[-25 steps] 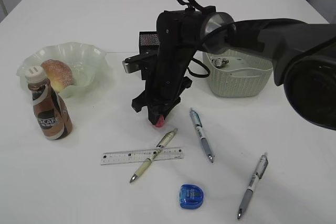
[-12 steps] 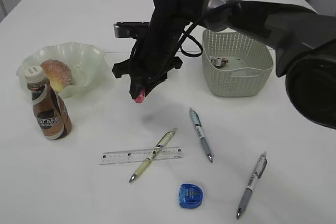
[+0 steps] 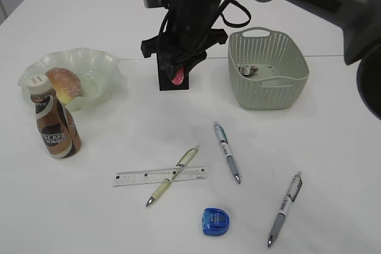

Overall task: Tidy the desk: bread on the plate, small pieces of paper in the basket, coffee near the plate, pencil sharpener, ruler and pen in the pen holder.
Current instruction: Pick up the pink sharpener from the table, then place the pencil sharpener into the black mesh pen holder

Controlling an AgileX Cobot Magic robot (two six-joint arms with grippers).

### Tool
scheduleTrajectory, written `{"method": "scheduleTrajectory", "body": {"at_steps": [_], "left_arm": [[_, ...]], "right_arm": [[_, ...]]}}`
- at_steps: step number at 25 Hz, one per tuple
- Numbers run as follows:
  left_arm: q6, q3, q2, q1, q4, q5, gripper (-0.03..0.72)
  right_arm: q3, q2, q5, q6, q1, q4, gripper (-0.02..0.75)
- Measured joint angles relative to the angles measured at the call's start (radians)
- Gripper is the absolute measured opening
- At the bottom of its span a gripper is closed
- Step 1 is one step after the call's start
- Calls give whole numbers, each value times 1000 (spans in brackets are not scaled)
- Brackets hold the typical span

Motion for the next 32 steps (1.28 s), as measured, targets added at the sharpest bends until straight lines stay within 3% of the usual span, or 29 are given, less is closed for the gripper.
{"method": "scheduleTrajectory", "body": {"at_steps": [8,14,19,24,27,32], "left_arm": [[0,0,0,0,0,0,487],[0,0,0,0,0,0,487],[0,0,0,0,0,-4,487],[0,0,0,0,0,-11,487],[0,0,0,0,0,-13,487],[0,0,0,0,0,-13,487]], "right_arm": [[0,-62,-18,-20,9,-101,145],[62,-90,-240,-82,11,-104,145],[337,-256,-559,-150,11,-105,145],[802,-485,-1099,-172,11,-108,145],[982,-526,-1396,-175,11,-108,145],[1037,-509,-1525,-175,11,-108,145]]}}
